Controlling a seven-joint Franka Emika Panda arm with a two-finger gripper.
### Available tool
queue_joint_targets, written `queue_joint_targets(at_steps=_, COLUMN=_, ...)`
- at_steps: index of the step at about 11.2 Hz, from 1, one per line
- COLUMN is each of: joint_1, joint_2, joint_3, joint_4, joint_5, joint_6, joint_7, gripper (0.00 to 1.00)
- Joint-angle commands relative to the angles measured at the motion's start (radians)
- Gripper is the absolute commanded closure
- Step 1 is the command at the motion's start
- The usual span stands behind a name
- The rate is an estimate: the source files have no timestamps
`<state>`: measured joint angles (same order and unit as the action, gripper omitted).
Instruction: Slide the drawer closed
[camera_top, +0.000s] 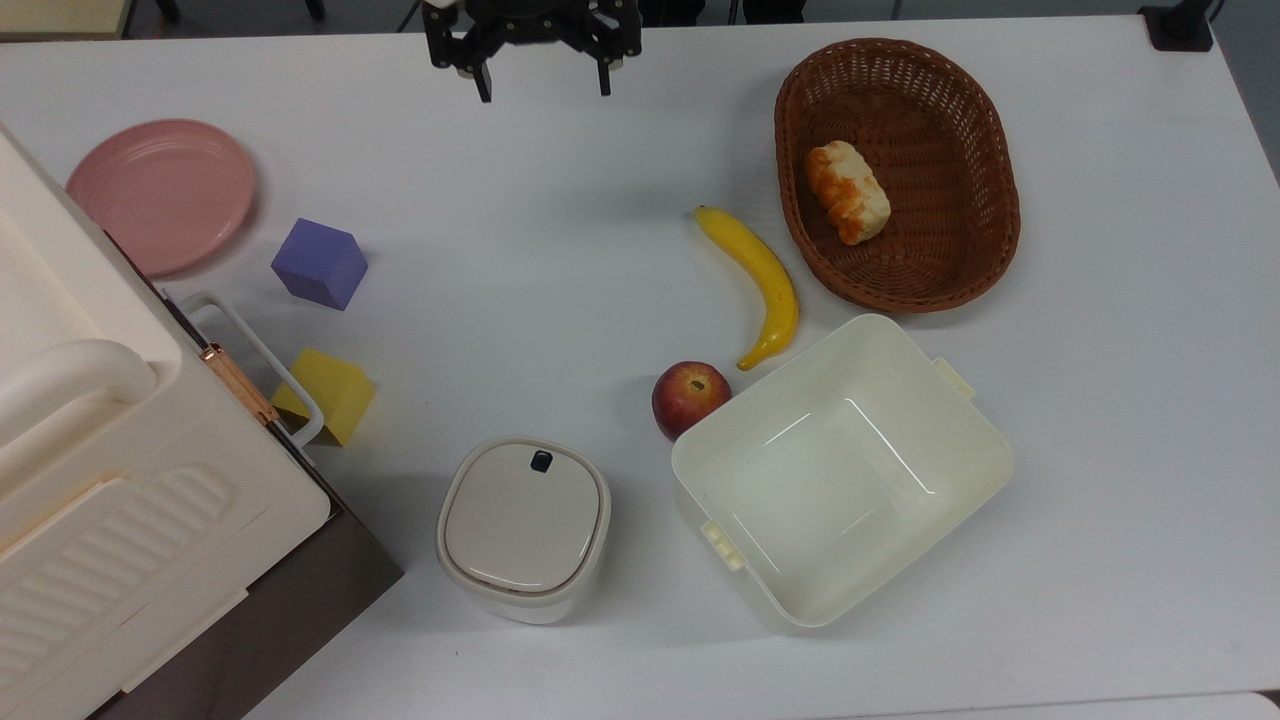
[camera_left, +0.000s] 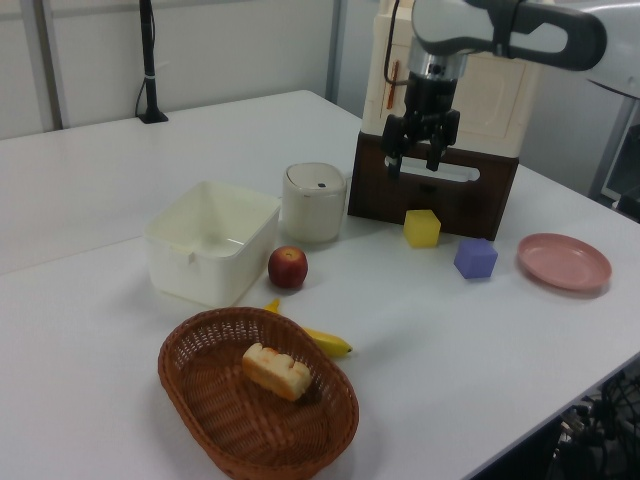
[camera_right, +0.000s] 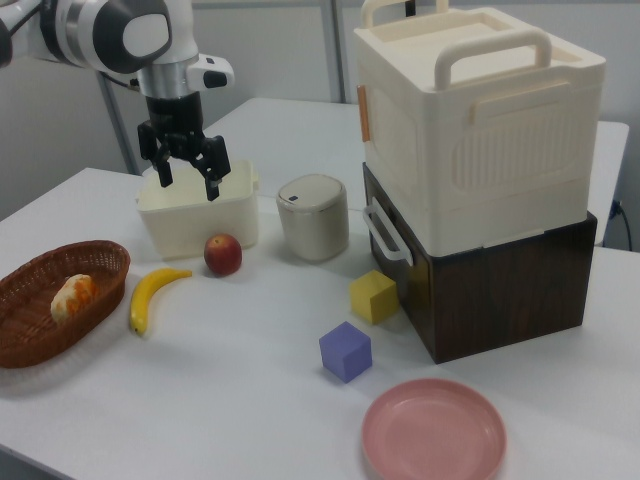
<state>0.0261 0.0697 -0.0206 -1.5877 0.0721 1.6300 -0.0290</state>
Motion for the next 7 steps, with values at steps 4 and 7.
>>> queue_joint_targets(at_steps=4, joint_1=0.008, joint_2=-0.077, joint_3=-0.058, joint_4=-0.058, joint_5=0.057, joint_6=0.022, joint_7=0.017, gripper=0.0)
queue_joint_targets(at_steps=7, joint_1=0.009, joint_2=-0.077, joint_3=-0.056, joint_4=-0.058, joint_5=0.051, joint_6=0.024, joint_7=0.015, gripper=0.0)
